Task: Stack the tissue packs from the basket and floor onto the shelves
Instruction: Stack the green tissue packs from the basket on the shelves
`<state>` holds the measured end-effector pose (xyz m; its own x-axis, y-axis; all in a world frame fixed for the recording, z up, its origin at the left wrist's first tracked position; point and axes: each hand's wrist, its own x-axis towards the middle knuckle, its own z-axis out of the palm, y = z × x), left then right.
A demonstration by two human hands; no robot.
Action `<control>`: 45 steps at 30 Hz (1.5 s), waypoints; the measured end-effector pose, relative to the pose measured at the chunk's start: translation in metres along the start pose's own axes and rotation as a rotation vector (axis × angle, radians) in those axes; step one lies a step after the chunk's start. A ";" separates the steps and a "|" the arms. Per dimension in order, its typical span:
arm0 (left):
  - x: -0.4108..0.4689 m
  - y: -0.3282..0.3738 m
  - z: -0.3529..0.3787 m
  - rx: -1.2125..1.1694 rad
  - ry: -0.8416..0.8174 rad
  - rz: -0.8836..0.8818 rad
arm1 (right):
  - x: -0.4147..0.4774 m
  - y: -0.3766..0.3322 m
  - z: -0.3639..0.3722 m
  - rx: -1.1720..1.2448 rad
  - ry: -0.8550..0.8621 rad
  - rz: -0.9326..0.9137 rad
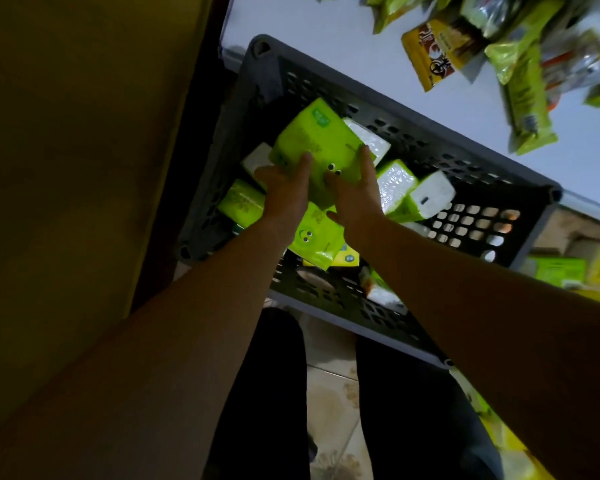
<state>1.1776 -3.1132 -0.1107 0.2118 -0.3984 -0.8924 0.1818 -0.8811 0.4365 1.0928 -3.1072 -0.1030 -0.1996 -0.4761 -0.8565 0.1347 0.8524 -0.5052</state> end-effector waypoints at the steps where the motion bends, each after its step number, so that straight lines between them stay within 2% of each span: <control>1: -0.008 0.001 -0.003 -0.059 -0.002 0.001 | -0.009 -0.002 -0.002 -0.014 -0.009 -0.014; 5: -0.069 0.007 -0.018 -0.115 -0.066 -0.010 | -0.062 -0.014 -0.016 -0.094 -0.006 -0.083; 8: -0.137 0.021 -0.026 -0.127 -0.078 -0.014 | -0.120 -0.025 -0.030 -0.055 -0.021 -0.091; 13: -0.252 0.061 -0.036 -0.090 0.041 0.066 | -0.229 -0.065 -0.060 -0.033 0.028 -0.171; 16: -0.315 0.085 -0.045 0.061 0.116 0.217 | -0.288 -0.095 -0.084 -0.181 0.012 -0.283; 20: -0.379 0.121 -0.056 0.145 -0.024 0.479 | -0.355 -0.145 -0.110 -0.417 -0.049 -0.486; 22: -0.410 0.141 -0.059 0.211 -0.037 0.571 | -0.384 -0.173 -0.121 -0.511 -0.106 -0.605; 29: -0.510 0.217 -0.069 0.053 0.084 0.861 | -0.477 -0.271 -0.127 -0.655 -0.221 -0.994; 34: -0.582 0.291 -0.068 0.034 0.151 1.115 | -0.535 -0.347 -0.127 -0.584 -0.152 -1.231; 38: -0.628 0.343 -0.053 0.046 0.141 1.343 | -0.571 -0.399 -0.142 -0.467 -0.046 -1.402; 41: -0.655 0.377 -0.036 0.057 0.140 1.442 | -0.592 -0.430 -0.161 -0.439 0.086 -1.438; 45: -0.677 0.411 -0.018 0.017 0.085 1.505 | -0.608 -0.455 -0.177 -0.388 0.157 -1.465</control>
<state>1.1263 -3.2011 0.6748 0.2388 -0.8921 0.3834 -0.2607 0.3215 0.9103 0.9813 -3.1670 0.6662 -0.0278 -0.9201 0.3907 -0.5179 -0.3211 -0.7929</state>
